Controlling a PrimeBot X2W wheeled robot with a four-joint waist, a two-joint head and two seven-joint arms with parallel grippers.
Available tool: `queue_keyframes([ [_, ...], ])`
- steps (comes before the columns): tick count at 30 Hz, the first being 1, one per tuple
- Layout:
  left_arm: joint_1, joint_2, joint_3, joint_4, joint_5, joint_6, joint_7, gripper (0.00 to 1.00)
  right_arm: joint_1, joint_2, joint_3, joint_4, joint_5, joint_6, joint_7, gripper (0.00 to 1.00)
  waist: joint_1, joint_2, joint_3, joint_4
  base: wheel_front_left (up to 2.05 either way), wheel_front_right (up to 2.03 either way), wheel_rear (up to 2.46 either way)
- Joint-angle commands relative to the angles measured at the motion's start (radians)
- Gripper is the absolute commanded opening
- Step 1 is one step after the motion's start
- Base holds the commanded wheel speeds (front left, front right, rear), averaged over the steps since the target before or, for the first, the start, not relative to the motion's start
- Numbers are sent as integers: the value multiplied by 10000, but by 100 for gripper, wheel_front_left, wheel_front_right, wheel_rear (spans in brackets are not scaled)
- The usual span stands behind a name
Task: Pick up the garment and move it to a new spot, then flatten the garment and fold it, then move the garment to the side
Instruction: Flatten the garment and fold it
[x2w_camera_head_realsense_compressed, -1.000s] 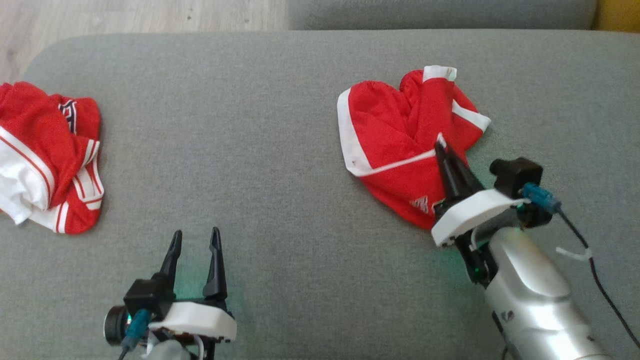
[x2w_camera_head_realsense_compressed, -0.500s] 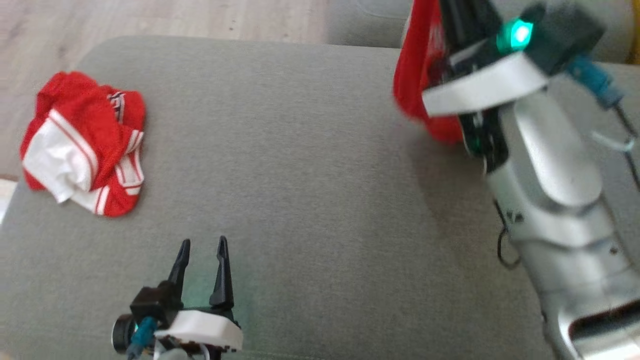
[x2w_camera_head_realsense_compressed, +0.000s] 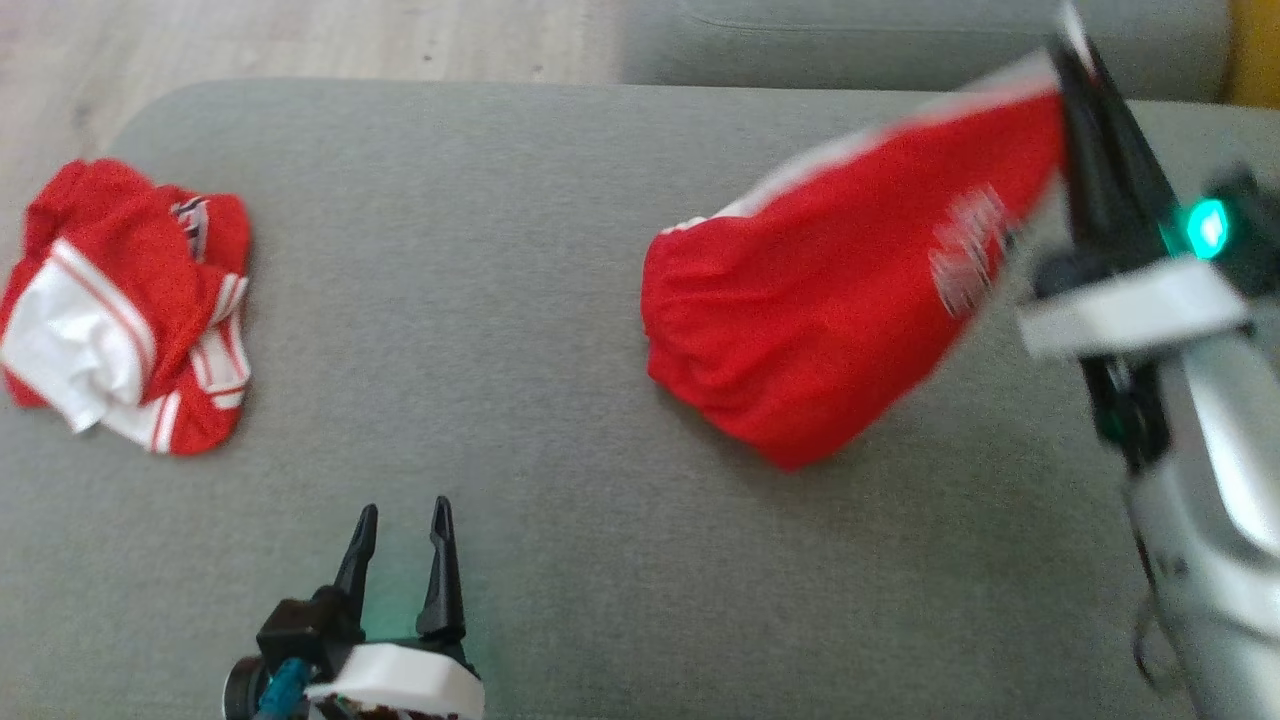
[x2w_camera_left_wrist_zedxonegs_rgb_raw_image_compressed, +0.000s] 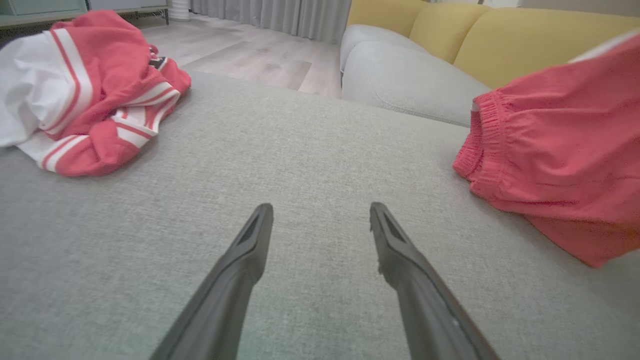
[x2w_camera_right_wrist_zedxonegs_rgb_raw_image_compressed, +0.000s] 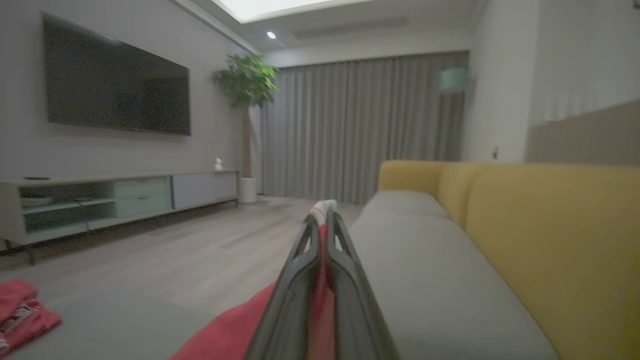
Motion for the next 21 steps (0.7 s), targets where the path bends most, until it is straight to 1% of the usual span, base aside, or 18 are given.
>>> queue_keyframes([
  [1,-374,26,304,-305,-62,64,-53,100,-6,-52,10,-253,-11,37,-53,0,0,-1,91,-207,0,0,0],
  [2,-412,26,308,-317,-56,73,-53,100,419,-110,-261,-30,-26,37,-53,0,0,-1,122,-328,0,0,0],
  [3,-458,26,295,-320,-42,70,-53,100,819,-143,-578,324,-74,37,-53,95,0,-1,143,-412,0,0,0],
  [4,-500,26,301,-323,-24,70,-53,100,1120,-101,-841,595,-117,37,-53,100,0,-1,186,-521,0,0,0],
  [6,-617,26,300,-325,2,46,-53,100,1566,12,-1273,777,-372,37,-53,100,0,-1,269,-685,0,0,0],
  [8,-757,26,321,-331,-8,41,-53,100,1901,319,-1620,796,-552,37,-53,100,0,-1,367,-847,0,0,0],
  [14,-1647,26,193,-246,-37,-122,-53,100,2222,1248,-2065,571,-1070,37,-53,100,0,-1,771,-1322,0,0,0],
  [17,-2538,26,-137,-90,-286,-313,-53,100,2194,1512,-2042,515,-1151,37,-53,100,0,-1,1014,-1499,0,0,0],
  [21,-4179,26,-1158,907,-1151,-552,-53,100,2149,1696,-1863,487,-1209,37,-53,100,0,-1,1340,-1769,0,0,0],
])
